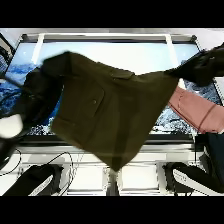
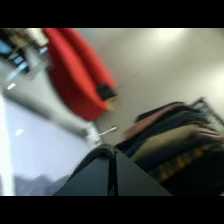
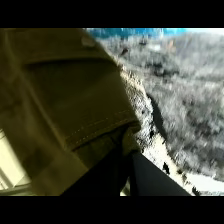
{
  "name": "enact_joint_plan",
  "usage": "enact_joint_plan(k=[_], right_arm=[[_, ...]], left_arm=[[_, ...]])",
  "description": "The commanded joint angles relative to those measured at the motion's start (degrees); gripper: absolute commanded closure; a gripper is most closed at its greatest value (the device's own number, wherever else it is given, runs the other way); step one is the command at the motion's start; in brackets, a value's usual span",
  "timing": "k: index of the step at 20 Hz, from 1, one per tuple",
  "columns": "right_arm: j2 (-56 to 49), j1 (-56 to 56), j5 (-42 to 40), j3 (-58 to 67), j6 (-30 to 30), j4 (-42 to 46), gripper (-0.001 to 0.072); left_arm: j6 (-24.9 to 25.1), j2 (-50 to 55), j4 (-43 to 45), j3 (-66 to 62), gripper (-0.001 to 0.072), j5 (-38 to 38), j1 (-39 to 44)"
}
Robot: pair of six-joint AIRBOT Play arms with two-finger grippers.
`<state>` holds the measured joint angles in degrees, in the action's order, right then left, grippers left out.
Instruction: Fold the clothes and pants, and hang the long-sleeved shirts on hangers.
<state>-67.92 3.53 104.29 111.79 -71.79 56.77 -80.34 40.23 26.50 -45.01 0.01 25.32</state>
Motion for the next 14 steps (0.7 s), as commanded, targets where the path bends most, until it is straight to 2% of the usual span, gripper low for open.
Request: enact_joint_plan(k=[1, 4, 9, 11, 14], right_arm=[[-7.7, 0.0, 0.3, -7.9, 0.5, 4.9, 0.0687], [-14.8, 0.0, -11.9, -12.6, 1.1, 11.0, 0.0687], [-19.9, 0.1, -34.4, -13.4, 2.0, 11.6, 0.0687], [-20.3, 0.1, -36.2, -13.4, 2.1, 11.0, 0.0687], [-20.5, 0.1, -28.6, -15.2, 4.5, 9.6, 0.0686]], left_arm=[[-4.7, 8.4, -0.5, 6.3, 0.0684, 5.9, -5.1], [-3.3, 14.9, 11.2, 7.2, 0.0683, 13.5, -7.0], [-3.3, 21.7, 34.2, 5.7, 0.0683, 22.6, -7.0], [-3.3, 24.1, 43.3, 4.0, 0.0683, 21.9, -7.0], [-3.2, 24.9, 52.2, 3.8, 0.0683, 15.3, -8.3]])
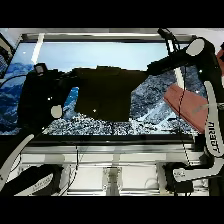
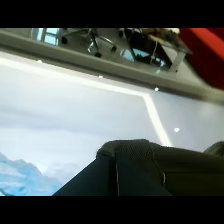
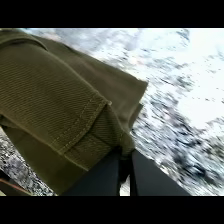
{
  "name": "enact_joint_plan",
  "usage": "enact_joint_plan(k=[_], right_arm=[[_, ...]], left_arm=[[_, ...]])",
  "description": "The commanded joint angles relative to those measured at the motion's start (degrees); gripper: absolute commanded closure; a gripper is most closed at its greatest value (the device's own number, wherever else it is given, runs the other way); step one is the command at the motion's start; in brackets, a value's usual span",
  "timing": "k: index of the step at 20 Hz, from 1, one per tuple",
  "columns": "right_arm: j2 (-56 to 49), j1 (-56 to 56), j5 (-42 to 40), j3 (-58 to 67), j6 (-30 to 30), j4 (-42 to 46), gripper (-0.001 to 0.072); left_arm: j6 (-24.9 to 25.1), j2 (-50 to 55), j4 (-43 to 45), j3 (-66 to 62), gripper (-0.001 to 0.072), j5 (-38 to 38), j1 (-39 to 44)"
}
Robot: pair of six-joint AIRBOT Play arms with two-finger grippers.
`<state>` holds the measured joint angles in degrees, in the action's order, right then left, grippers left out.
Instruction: Fold the clothes and pants, and hang the long-sleeved shirts on hangers.
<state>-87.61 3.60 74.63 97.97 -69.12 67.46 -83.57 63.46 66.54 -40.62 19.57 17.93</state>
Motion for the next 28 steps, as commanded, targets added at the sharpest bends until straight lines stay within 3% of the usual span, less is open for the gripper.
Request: enact_joint_plan(k=[1, 5, 9, 13, 14, 16, 18, 19, 20, 22, 23, 24, 26, 27, 28], right_arm=[[-0.8, 0.0, 3.5, -3.1, 2.9, -2.5, 0.0686], [0.4, 0.5, 3.5, -14.1, 5.7, -9.2, 0.0686], [2.2, 3.8, 3.4, -24.3, 5.5, -9.2, 0.0685], [2.2, 7.5, -0.8, -29.9, 3.2, -9.2, 0.0682], [2.1, 8.3, -1.5, -30.5, 2.5, -9.1, 0.0658], [2.1, 8.8, -0.7, -30.6, 1.6, -8.9, 0.0507], [2.3, 8.8, 2.6, -30.6, 1.1, -8.9, 0.0433], [2.6, 8.7, 4.1, -30.6, 1.2, -8.8, 0.0356], [3.2, 8.5, 4.3, -30.6, 1.2, -8.7, 0.0355], [5.2, 7.7, 2.0, -30.6, 1.3, -8.9, 0.0316], [6.1, 7.1, 0.0, -30.6, 1.9, -9.4, 0.0176], [6.6, 6.6, -1.9, -30.6, 3.5, -11.2, 0.0135], [5.4, 6.3, -5.9, -30.6, 8.1, -16.8, 0.0135], [3.7, 6.3, -8.1, -30.6, 10.1, -20.6, 0.0135], [1.4, 6.3, -9.9, -30.6, 11.5, -24.0, 0.0135]], left_arm=[[0.0, 1.1, 16.2, -0.6, 0.0683, -9.2, -1.9], [1.6, -4.2, 27.4, -0.6, 0.0683, -27.3, -4.9], [18.2, -11.0, 28.9, -0.6, 0.0683, -46.6, -5.8], [21.4, -10.4, 28.8, -0.5, 0.0681, -64.2, -5.8], [21.5, -10.2, 28.8, -0.5, 0.0681, -67.1, -5.8], [21.5, -10.5, 28.8, -0.5, 0.068, -71.6, -5.8], [22.1, -11.8, 28.3, -0.5, 0.067, -74.4, -5.8], [23.5, -12.9, 27.1, -0.5, 0.064, -75.0, -5.8], [24.1, -14.5, 25.7, -0.6, 0.0574, -74.9, -5.8], [24.0, -17.8, 24.3, -1.2, 0.049, -74.9, -5.8], [24.0, -19.6, 24.3, -1.4, 0.047, -74.9, -5.8], [23.5, -21.4, 24.8, -1.5, 0.047, -74.8, -6.2], [18.7, -23.3, 26.7, -1.5, 0.0469, -74.4, -8.4], [13.7, -23.4, 28.2, -1.5, 0.0468, -74.3, -10.6], [8.8, -23.2, 28.7, -1.5, 0.0405, -74.3, -13.4]])
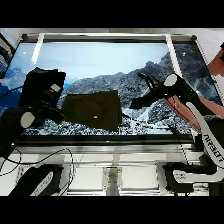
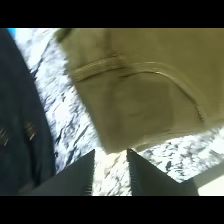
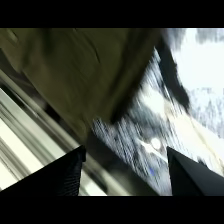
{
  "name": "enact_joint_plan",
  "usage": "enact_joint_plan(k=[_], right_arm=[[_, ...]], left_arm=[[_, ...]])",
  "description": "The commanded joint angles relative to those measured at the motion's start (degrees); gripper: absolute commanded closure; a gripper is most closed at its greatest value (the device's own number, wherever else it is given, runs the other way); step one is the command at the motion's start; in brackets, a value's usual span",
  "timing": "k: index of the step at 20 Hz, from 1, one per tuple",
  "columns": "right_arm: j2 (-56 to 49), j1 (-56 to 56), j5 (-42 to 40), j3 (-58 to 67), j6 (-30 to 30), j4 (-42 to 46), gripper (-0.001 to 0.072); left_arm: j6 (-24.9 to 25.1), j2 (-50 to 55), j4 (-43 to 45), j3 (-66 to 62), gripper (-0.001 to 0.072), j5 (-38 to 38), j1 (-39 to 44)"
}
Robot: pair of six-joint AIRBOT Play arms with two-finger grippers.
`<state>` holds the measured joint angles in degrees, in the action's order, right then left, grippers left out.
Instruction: Fold the clothes and pants, and hang the long-sleeved shirts on hangers.
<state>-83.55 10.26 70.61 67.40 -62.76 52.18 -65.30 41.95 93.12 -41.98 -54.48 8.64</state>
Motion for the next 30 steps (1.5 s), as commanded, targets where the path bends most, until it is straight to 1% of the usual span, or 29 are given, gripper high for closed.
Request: enact_joint_plan(k=[1, 2, 3, 6, 10, 13, 18, 19, 20, 21, 22, 24, 25, 26, 27, 28, 30], right_arm=[[-5.0, -0.3, -7.2, 0.0, 5.9, -10.6, 0.0135], [-7.4, -0.3, -8.3, 0.0, 6.3, -11.5, 0.0135], [-9.4, -0.3, -9.2, 0.0, 6.4, -11.9, 0.0135], [-14.7, -0.2, -10.1, 1.7, 6.5, -12.3, 0.0138], [-20.4, 0.2, -8.5, 7.0, 6.5, -16.7, 0.0154], [-23.8, 2.4, -6.3, 11.2, 6.1, -17.1, 0.0165], [-27.9, 6.6, -7.1, 13.8, 3.2, -17.2, 0.0169], [-28.4, 7.0, -6.7, 13.9, 3.2, -17.9, 0.0209], [-28.5, 7.4, -6.6, 13.9, 3.2, -18.3, 0.0235], [-28.6, 8.0, -6.4, 13.9, 3.2, -18.8, 0.0236], [-28.6, 8.5, -6.5, 13.9, 3.2, -19.2, 0.0275], [-28.6, 9.5, -6.8, 14.5, 2.9, -19.3, 0.0426], [-28.6, 10.0, -6.8, 15.0, 2.8, -19.3, 0.0548], [-28.6, 10.4, -6.8, 15.5, 2.7, -19.4, 0.0648], [-28.6, 10.6, -6.7, 16.3, 1.9, -19.3, 0.0682], [-28.6, 10.6, -6.3, 17.2, 1.3, -19.5, 0.0682], [-28.6, 10.1, -2.7, 20.6, 0.2, -19.2, 0.0683]], left_arm=[[-13.4, -1.5, 2.0, -0.1, 0.0339, -0.2, -7.0], [-16.5, -1.4, 2.0, -0.1, 0.0297, -0.3, -10.2], [-17.6, -1.4, 1.7, -0.1, 0.0289, -0.3, -12.9], [-17.9, -1.4, 0.7, -0.1, 0.0289, -0.8, -18.6], [-17.9, -1.4, 0.7, -0.1, 0.0289, -0.9, -19.7], [-17.9, -1.4, 0.7, 0.0, 0.0289, -0.9, -19.7], [-17.9, -1.4, 0.8, 0.0, 0.029, -0.9, -19.7], [-17.9, -1.4, 0.8, 0.0, 0.029, -0.9, -19.7], [-17.9, -1.4, 0.8, 0.0, 0.029, -0.9, -19.7], [-17.9, -1.4, 0.8, 0.0, 0.029, -0.9, -19.7], [-17.9, -1.4, 0.8, 0.0, 0.029, -0.9, -19.7], [-17.9, -1.4, 0.8, 0.0, 0.029, -0.9, -19.7], [-17.9, -1.4, 0.8, 0.0, 0.029, -0.9, -19.7], [-17.9, -1.4, 0.8, 0.0, 0.029, -0.9, -19.7], [-17.9, -1.4, 0.8, 0.0, 0.029, -0.9, -19.7], [-17.9, -1.4, 0.8, 0.0, 0.029, -0.9, -19.7], [-17.9, -1.4, 0.8, 0.0, 0.029, -0.9, -19.7]])
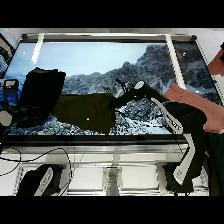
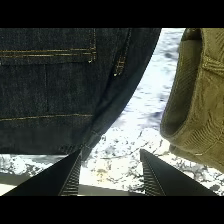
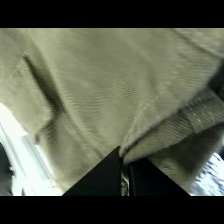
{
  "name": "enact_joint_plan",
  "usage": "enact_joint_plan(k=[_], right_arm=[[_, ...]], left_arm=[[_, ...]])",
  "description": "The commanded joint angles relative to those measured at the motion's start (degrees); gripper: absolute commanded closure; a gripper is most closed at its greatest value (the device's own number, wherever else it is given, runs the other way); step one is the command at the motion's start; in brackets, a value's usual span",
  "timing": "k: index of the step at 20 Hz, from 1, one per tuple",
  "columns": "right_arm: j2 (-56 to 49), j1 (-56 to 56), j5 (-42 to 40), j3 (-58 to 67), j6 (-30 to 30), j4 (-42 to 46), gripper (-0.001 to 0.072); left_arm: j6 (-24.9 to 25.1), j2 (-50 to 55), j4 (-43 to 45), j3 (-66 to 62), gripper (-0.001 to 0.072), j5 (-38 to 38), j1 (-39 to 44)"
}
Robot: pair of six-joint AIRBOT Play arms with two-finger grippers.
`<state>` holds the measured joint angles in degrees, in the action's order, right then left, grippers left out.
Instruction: Fold the clothes and pants, and hang the long-sleeved shirts on hangers.
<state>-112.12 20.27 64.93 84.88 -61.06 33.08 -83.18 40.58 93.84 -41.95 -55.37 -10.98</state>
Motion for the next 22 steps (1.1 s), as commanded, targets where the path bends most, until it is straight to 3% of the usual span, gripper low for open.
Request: enact_joint_plan(k=[1, 5, 8, 9, 10, 11, 13, 17, 22], right_arm=[[0.0, -0.5, 5.8, 5.6, -2.6, 0.5, 0.0684], [1.5, -3.5, 9.8, 12.6, -12.2, 12.3, 0.0683], [1.2, -4.7, 11.8, 12.4, -13.4, 18.2, 0.065], [1.1, -4.7, 11.8, 12.4, -13.4, 19.3, 0.0536], [1.0, -4.7, 11.5, 12.4, -13.3, 20.1, 0.0337], [1.0, -4.7, 11.1, 12.4, -13.3, 20.9, 0.0265], [1.0, -4.9, 10.6, 12.4, -13.3, 23.5, 0.0258], [-0.5, -5.0, 10.8, 12.4, -13.2, 25.5, 0.0159], [-5.8, -4.9, 12.3, 12.4, -9.6, 14.4, 0.0148]], left_arm=[[0.0, 0.0, 0.0, 0.0, 0.029, 0.0, -0.1], [0.0, 0.0, 0.0, 0.0, 0.029, 0.0, -0.1], [0.0, 0.0, 0.0, 0.0, 0.029, 0.0, -0.1], [0.0, 0.0, 0.0, 0.0, 0.029, 0.0, -0.1], [0.0, 0.0, 0.0, 0.0, 0.029, 0.0, -0.1], [0.0, 0.0, 0.0, 0.0, 0.029, 0.0, -0.1], [0.0, 0.0, 0.0, 0.0, 0.029, 0.0, -0.1], [0.0, 0.0, 0.0, 0.0, 0.029, 0.0, -0.1], [0.0, 0.0, 0.0, 0.0, 0.029, 0.0, -0.1]])
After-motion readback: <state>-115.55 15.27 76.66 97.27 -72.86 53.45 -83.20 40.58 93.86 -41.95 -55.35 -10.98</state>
